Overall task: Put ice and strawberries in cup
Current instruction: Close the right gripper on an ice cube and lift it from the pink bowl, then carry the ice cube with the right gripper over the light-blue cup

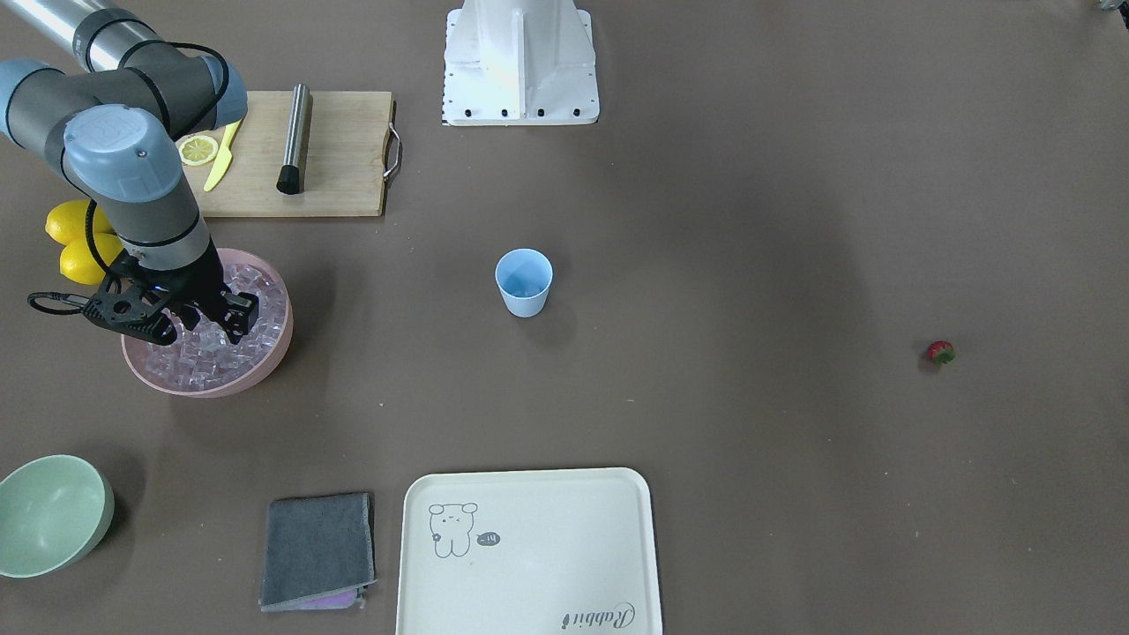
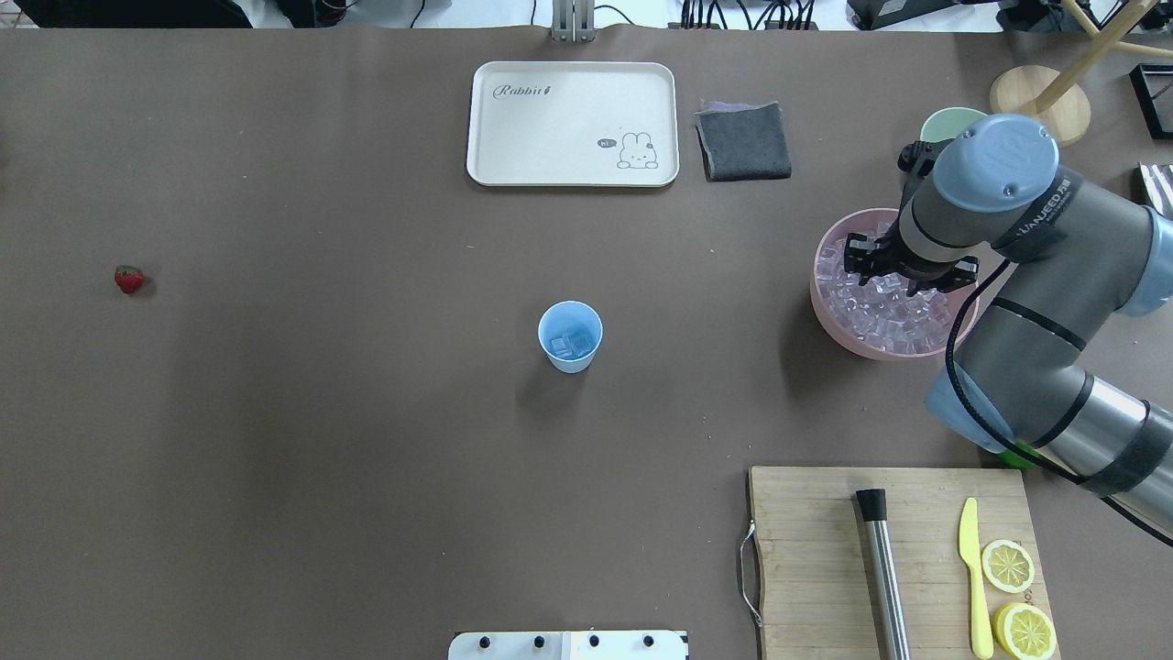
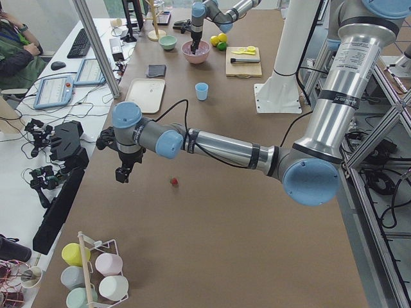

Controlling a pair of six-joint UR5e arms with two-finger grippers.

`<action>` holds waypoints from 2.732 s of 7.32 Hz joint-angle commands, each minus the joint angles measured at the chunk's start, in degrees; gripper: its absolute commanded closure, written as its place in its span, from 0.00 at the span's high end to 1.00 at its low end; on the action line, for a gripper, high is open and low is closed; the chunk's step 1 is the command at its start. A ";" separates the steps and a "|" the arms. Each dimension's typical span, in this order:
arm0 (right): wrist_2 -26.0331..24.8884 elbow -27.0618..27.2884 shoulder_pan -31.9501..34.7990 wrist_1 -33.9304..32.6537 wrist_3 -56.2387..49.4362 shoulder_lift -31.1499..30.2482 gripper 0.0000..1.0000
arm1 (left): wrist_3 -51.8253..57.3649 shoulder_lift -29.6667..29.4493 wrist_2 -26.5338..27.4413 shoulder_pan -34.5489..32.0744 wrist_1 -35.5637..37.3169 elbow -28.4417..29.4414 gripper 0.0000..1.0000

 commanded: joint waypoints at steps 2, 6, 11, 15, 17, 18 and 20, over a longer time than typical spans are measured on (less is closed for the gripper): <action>-1.41 -0.74 -0.25 0.09 -1.57 0.19 0.63 | 0.00 0.08 0.00 0.00 0.01 -0.09 0.98; -1.69 -1.10 -0.34 0.09 -1.67 0.28 0.47 | 0.00 -0.01 0.00 0.00 -0.08 -0.09 0.98; -1.60 -0.31 -0.26 0.09 -1.67 0.28 0.00 | 0.00 -0.01 0.00 0.00 0.01 -0.09 0.98; -0.72 9.85 2.11 -6.38 -1.85 1.06 0.00 | 0.00 -0.10 0.00 0.00 0.01 -0.09 0.98; -0.28 15.23 2.21 -6.42 -1.76 1.59 0.00 | 0.00 -0.10 0.00 0.00 0.10 0.00 0.98; 0.50 15.51 2.21 -6.24 -1.24 3.77 0.00 | -0.09 -0.10 0.00 0.00 0.10 0.00 0.98; 0.77 15.43 1.33 -5.80 -0.79 8.43 0.00 | -0.09 0.07 0.00 0.00 0.10 0.18 0.98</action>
